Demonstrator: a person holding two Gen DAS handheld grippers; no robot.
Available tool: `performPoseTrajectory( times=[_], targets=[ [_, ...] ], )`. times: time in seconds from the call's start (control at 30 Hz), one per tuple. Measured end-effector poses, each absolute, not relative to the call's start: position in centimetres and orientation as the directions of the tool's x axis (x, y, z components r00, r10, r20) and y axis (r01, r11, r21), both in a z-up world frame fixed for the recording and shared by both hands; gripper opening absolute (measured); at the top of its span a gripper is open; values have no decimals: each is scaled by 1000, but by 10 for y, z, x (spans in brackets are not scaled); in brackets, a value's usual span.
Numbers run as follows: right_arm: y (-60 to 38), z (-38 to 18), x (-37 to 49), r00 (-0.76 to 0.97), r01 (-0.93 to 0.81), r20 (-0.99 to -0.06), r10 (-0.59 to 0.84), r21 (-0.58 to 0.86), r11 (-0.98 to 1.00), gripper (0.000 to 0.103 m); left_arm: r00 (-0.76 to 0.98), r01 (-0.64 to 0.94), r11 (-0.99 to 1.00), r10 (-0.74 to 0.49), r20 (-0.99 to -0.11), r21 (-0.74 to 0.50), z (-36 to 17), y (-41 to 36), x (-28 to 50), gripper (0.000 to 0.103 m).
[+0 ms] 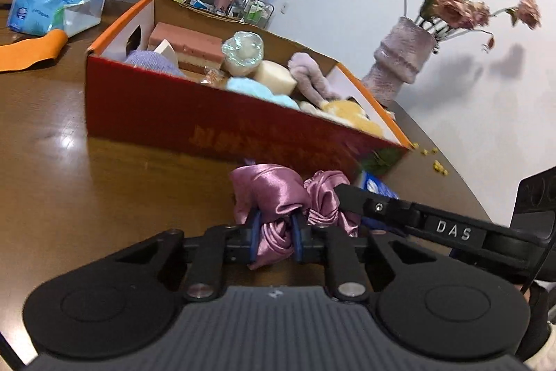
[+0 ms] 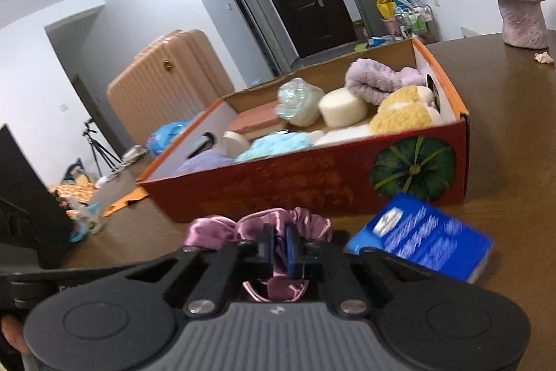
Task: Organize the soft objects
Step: 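Grasp one pink satin bow with the left gripper while the right grasps the other, then carry both pink bows into the box and open both grippers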
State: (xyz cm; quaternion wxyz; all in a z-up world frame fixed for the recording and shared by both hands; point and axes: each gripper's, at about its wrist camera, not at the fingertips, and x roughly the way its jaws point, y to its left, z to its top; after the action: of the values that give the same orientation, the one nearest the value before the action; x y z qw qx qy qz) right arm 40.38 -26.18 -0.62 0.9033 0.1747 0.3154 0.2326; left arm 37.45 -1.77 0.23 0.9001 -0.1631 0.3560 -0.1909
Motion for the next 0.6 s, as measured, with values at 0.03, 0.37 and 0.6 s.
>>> performPoseTrajectory(
  times=[0.03,0.37,0.6],
  targets=[
    [-263,-5,392,695,-308,-480,535,473,825,6,674,223,873,-460,-578,-434,3,-18,364,18],
    [-278,16,261,725,-335,-427,541,468,818,6,687,276,869,-477,-548,-410,29,-25,243,18],
    [-282,40,216,769,-362,-366,524,427,829,6,725,319,868,-483,-492,-382,52,-31,202,18]
  ],
)
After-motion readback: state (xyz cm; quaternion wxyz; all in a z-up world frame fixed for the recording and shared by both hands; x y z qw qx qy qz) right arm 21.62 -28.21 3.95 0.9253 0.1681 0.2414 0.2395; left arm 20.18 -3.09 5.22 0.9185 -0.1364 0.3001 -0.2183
